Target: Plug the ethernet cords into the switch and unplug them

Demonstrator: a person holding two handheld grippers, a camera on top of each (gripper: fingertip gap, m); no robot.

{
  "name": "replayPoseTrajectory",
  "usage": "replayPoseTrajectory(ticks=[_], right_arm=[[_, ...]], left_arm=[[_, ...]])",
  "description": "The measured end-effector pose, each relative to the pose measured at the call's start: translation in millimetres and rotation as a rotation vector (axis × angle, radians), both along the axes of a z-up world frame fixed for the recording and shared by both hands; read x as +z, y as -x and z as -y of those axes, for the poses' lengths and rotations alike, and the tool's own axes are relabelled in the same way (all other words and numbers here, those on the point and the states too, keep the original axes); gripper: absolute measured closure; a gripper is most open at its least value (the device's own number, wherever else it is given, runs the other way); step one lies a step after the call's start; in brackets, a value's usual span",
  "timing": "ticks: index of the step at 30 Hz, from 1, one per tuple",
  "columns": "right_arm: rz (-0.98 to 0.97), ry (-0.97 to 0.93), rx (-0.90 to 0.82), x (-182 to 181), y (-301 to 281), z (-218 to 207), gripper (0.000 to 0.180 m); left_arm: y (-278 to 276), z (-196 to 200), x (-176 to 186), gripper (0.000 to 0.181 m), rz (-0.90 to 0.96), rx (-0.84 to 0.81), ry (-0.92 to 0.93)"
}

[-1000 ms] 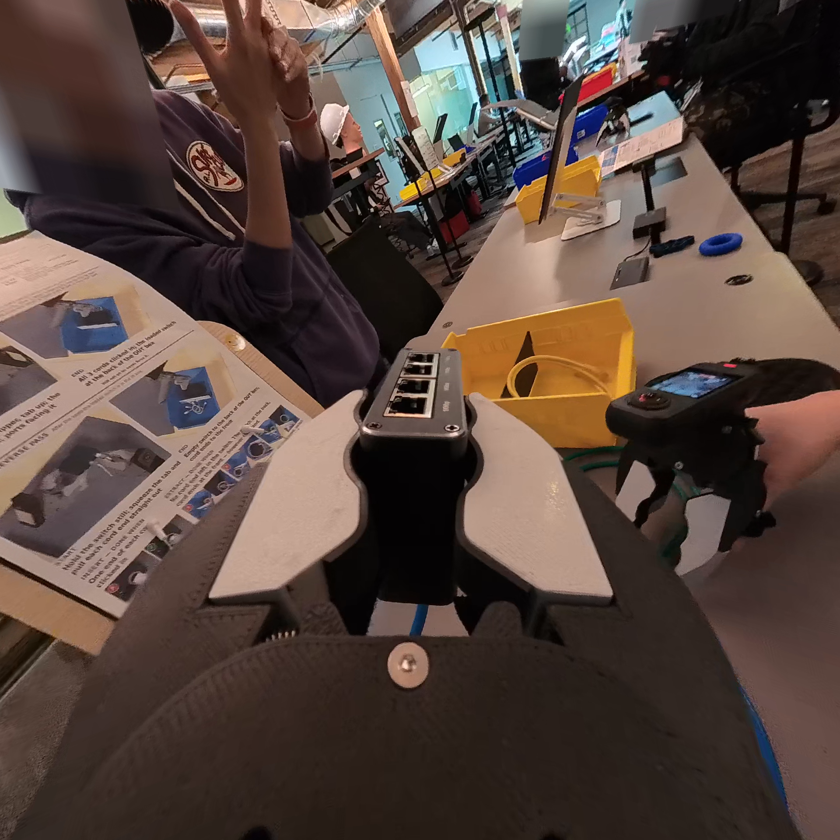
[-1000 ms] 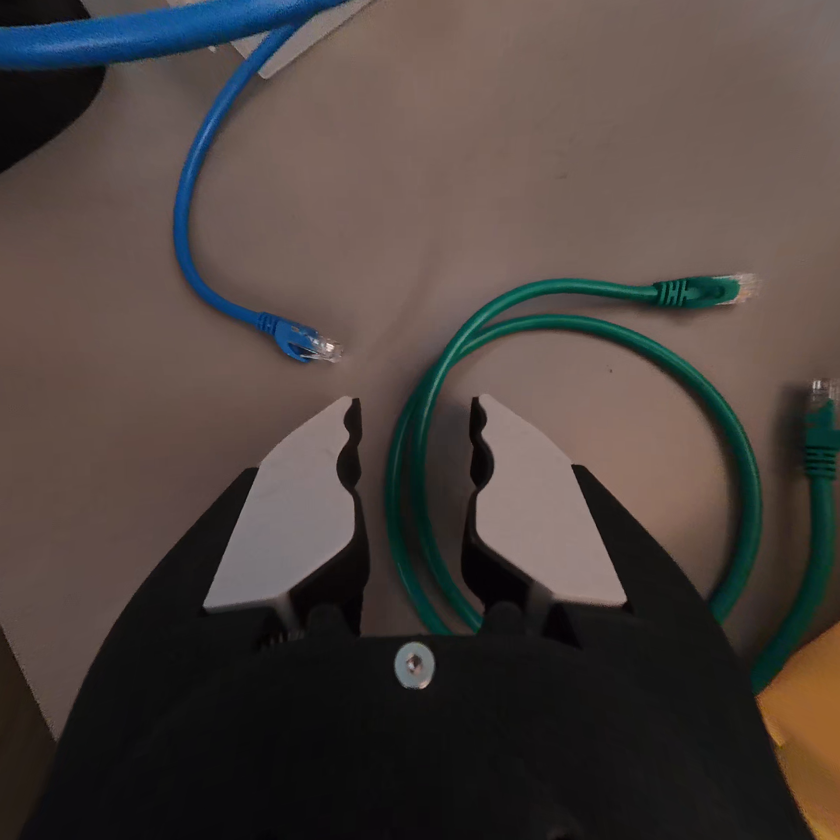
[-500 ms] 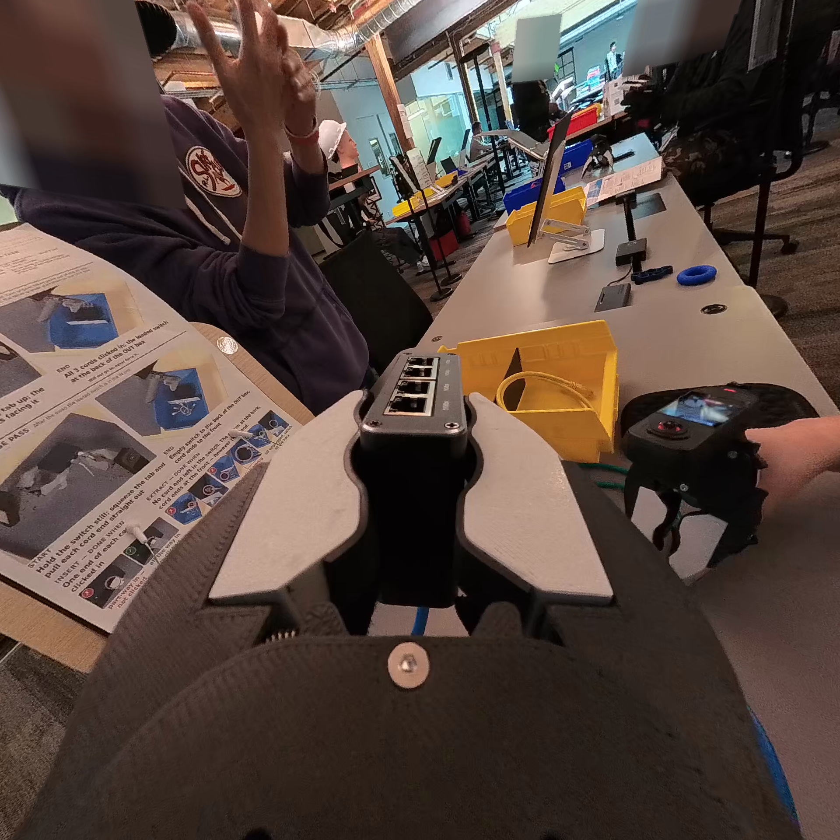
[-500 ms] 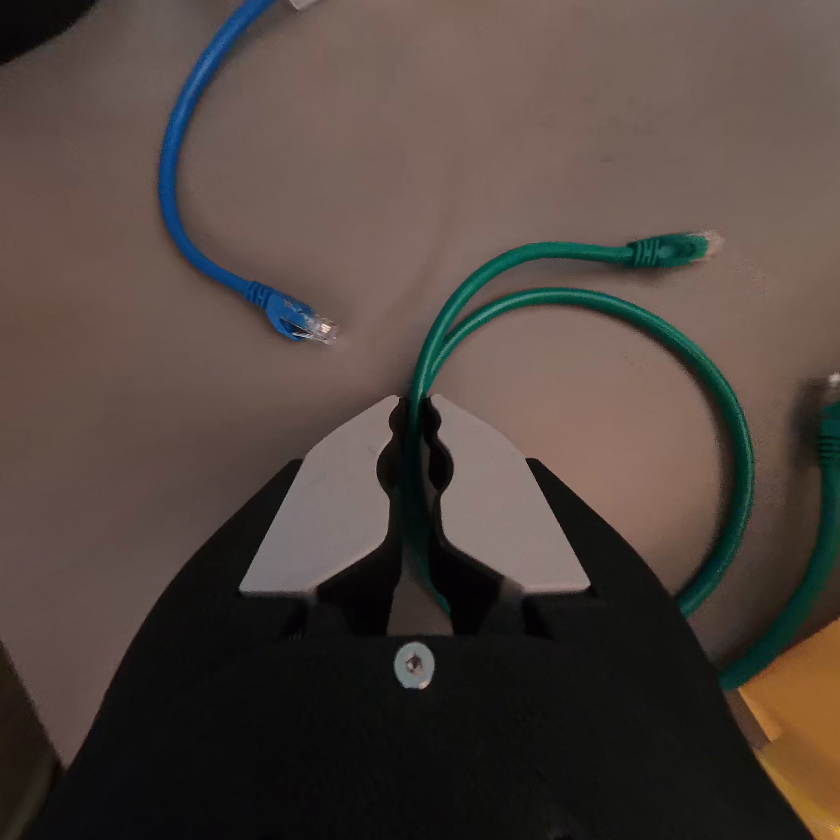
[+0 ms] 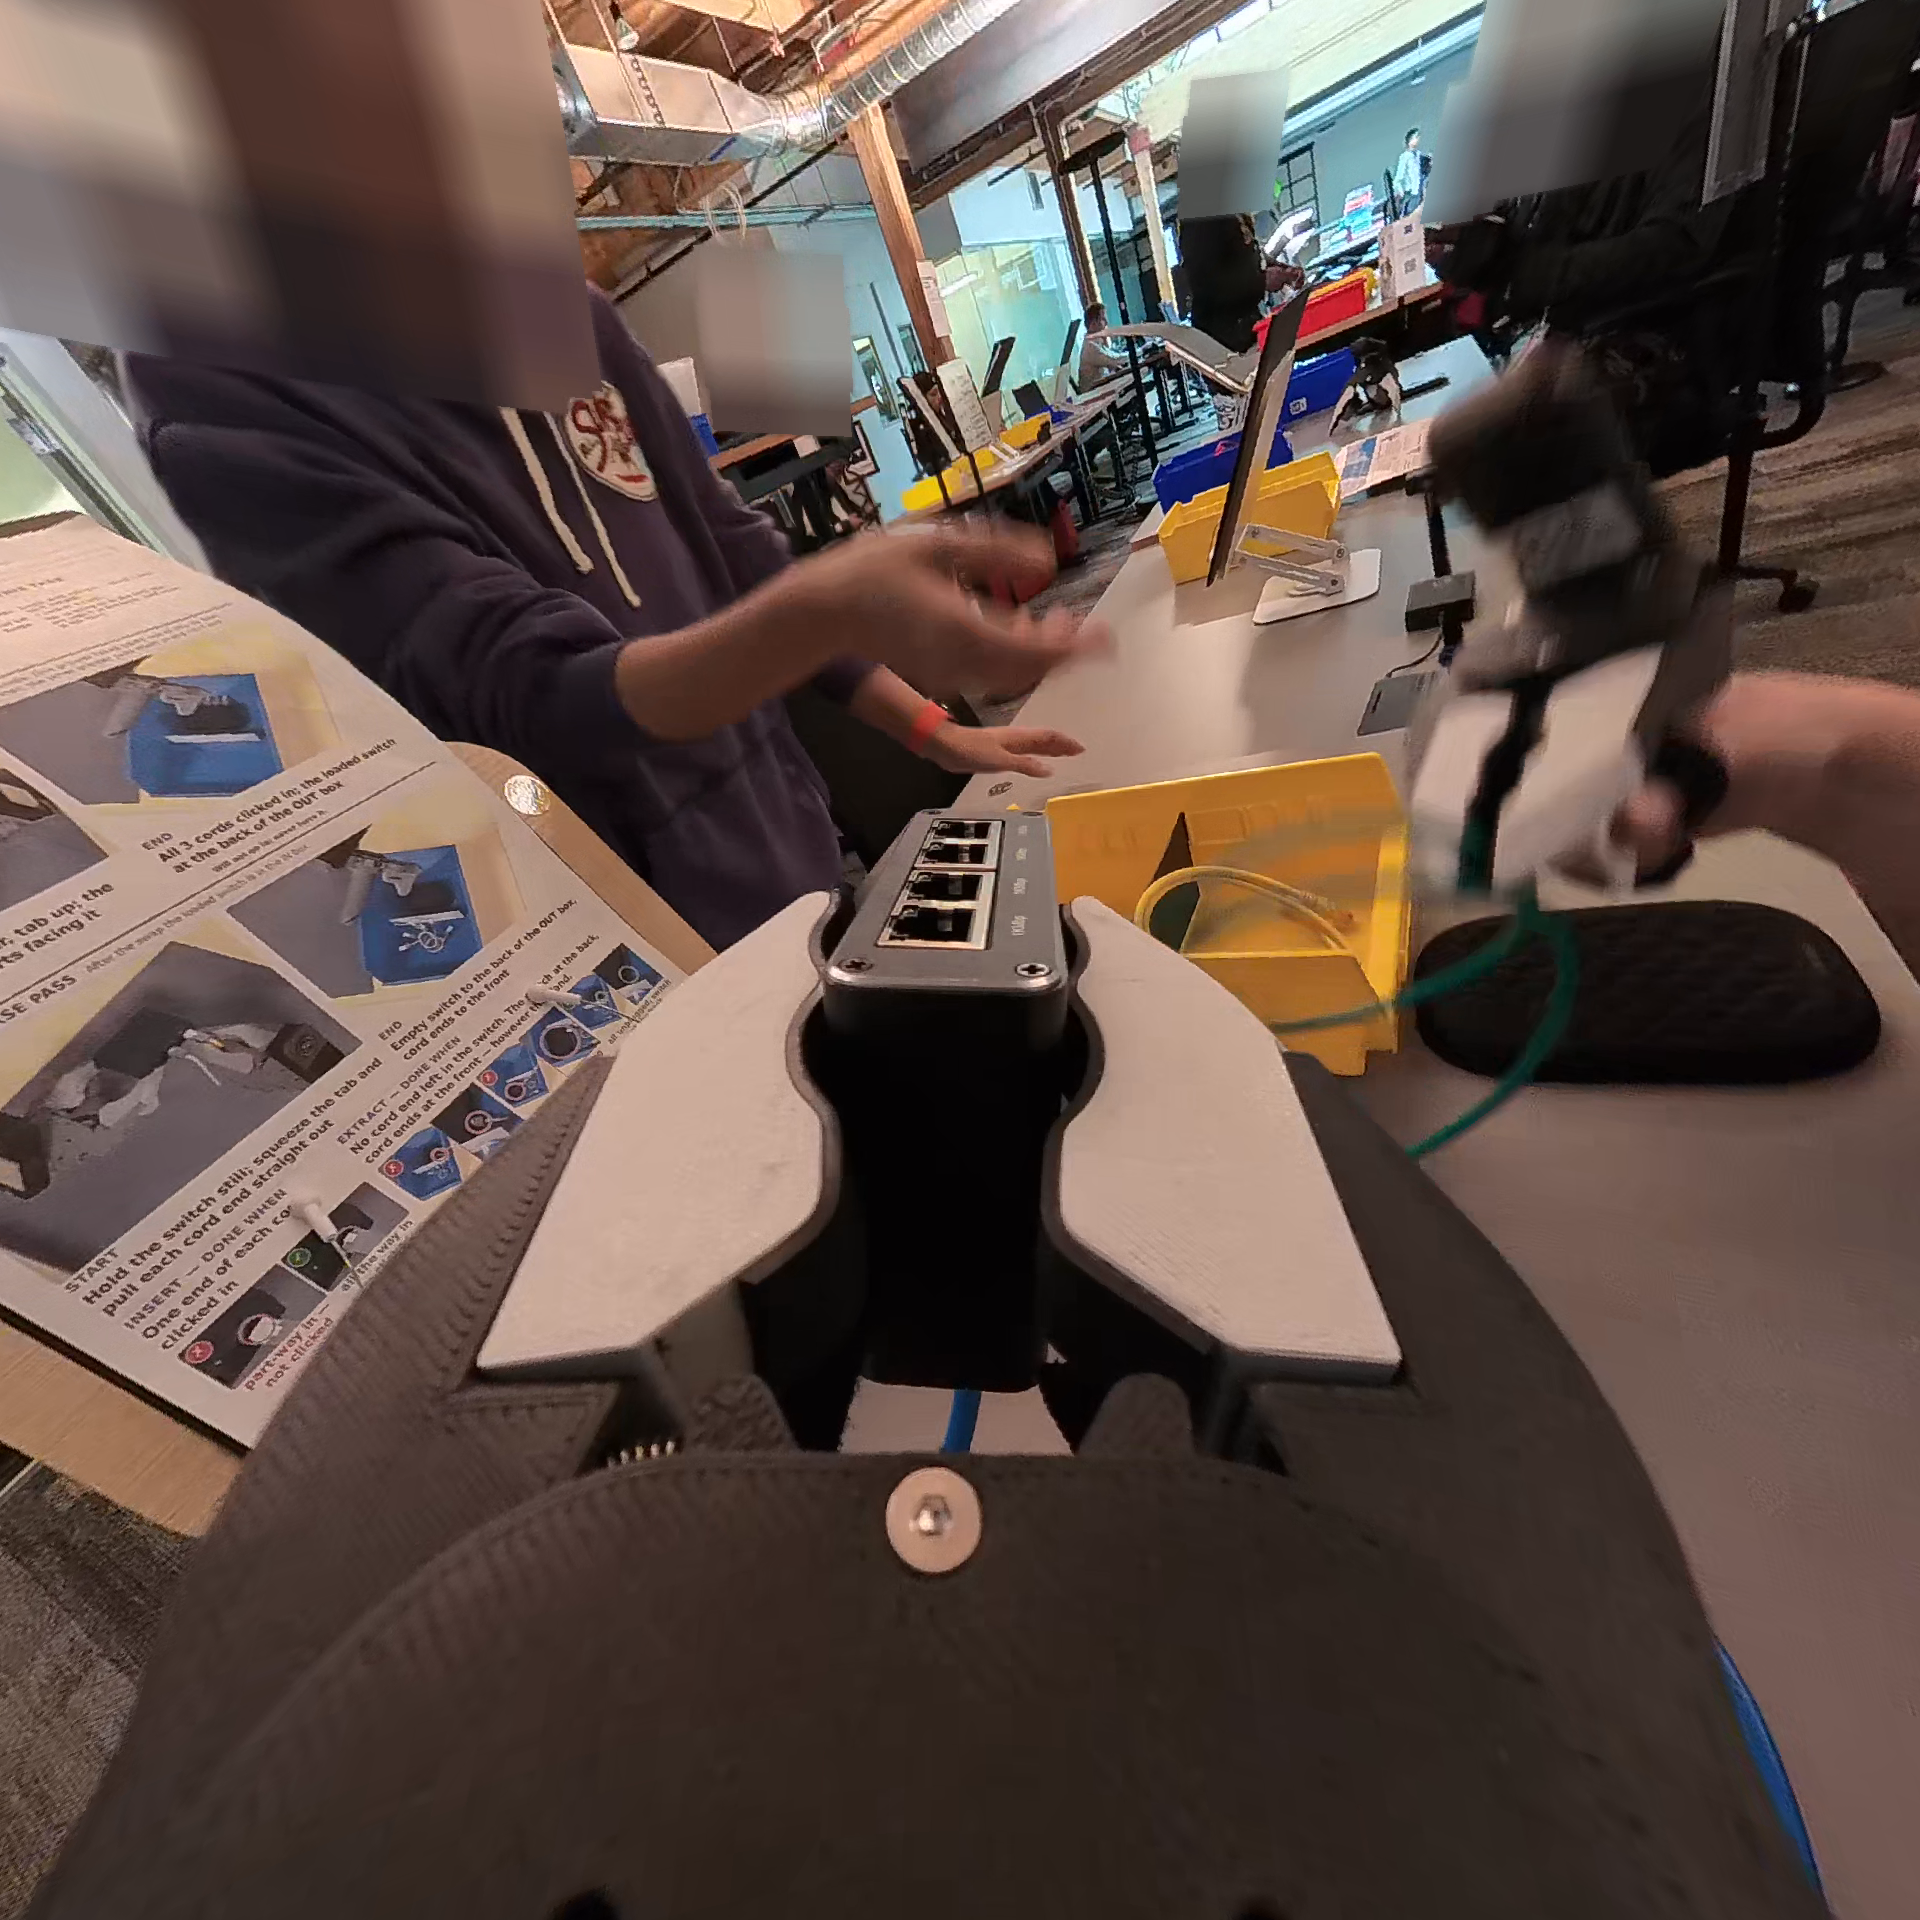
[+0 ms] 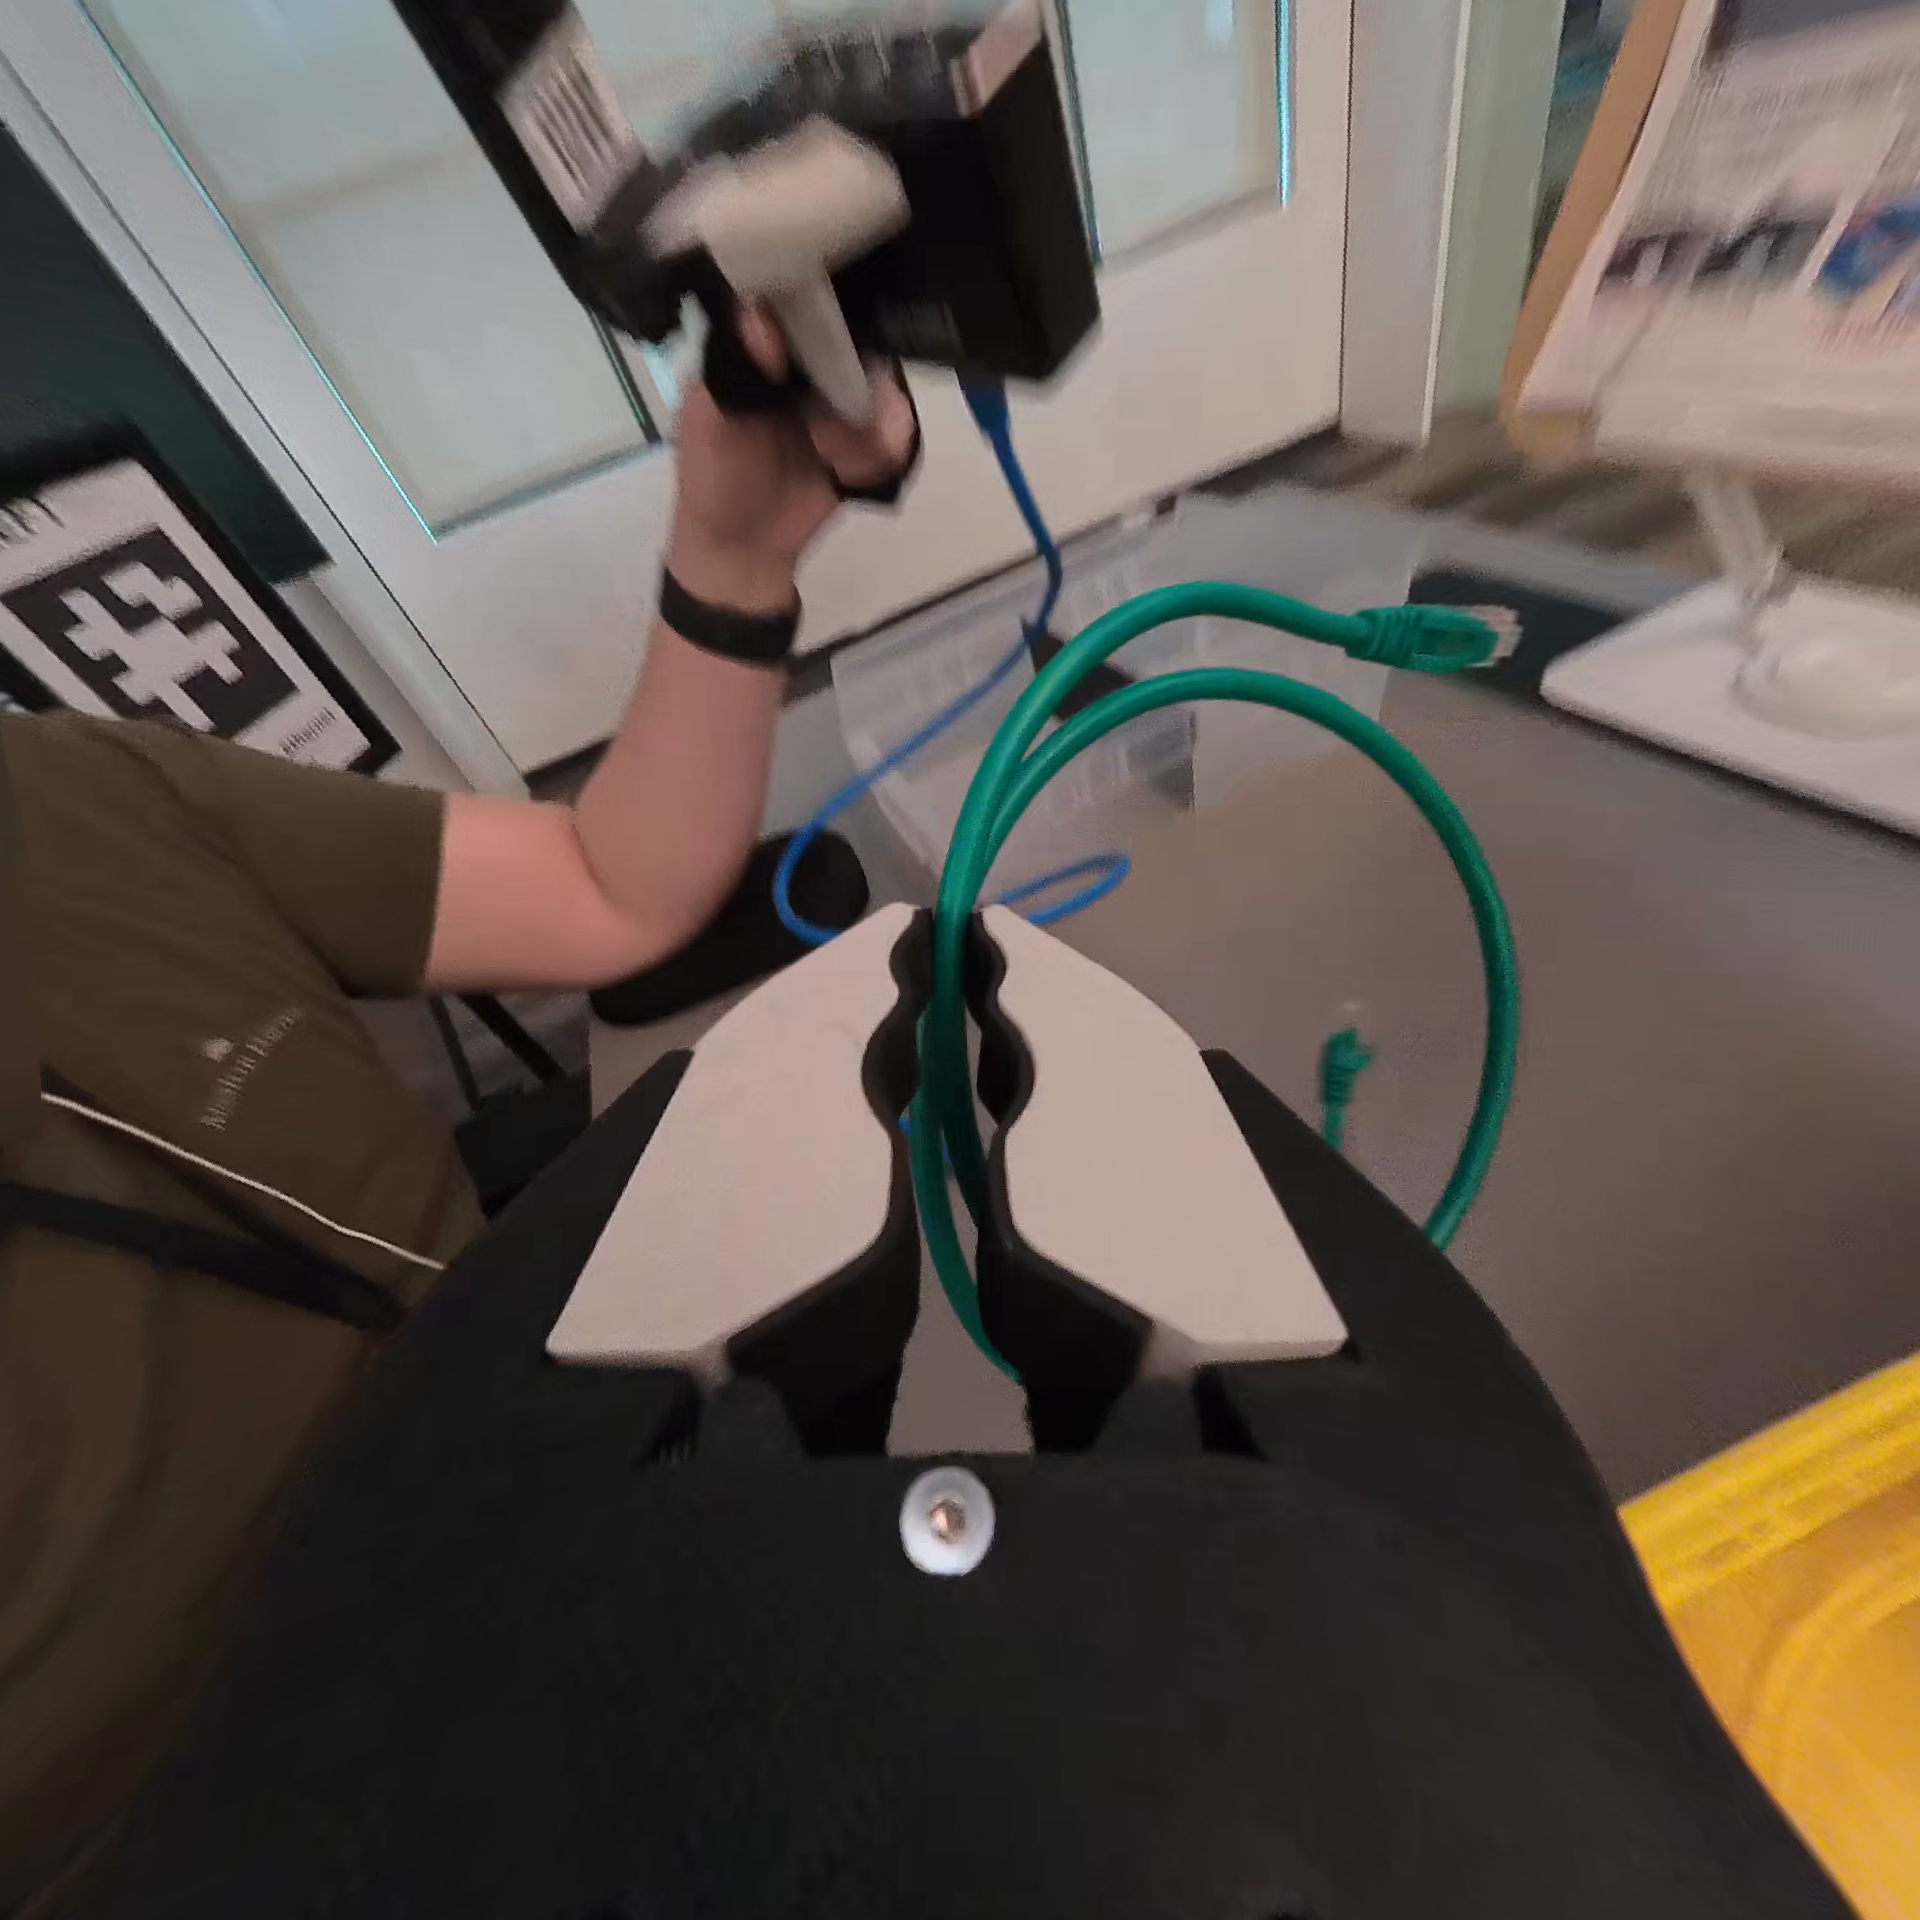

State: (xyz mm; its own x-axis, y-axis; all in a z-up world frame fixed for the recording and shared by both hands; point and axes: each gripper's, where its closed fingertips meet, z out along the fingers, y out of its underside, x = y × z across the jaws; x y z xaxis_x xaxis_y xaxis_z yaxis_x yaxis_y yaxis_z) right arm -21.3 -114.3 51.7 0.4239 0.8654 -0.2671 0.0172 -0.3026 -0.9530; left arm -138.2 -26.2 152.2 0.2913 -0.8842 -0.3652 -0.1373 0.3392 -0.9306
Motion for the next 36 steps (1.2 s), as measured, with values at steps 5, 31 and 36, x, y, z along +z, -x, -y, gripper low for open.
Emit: replayPoseTrajectory(ticks=[5,31,36], right_arm=[[0.032,-0.223,-0.074,50,-36,8,0.174],[0.229,-0.173,-0.255,30,-118,-22,0.174],[0.226,-0.165,-0.261,29,-122,-23,0.174]], left_arm=[[-4,2,-3,0.144,-0.014,-0.005,-0.004],[-10,-1,-10,0.145,-0.051,-0.008,-0.002],[-9,-1,-9,0.145,-0.051,-0.009,-0.003]])
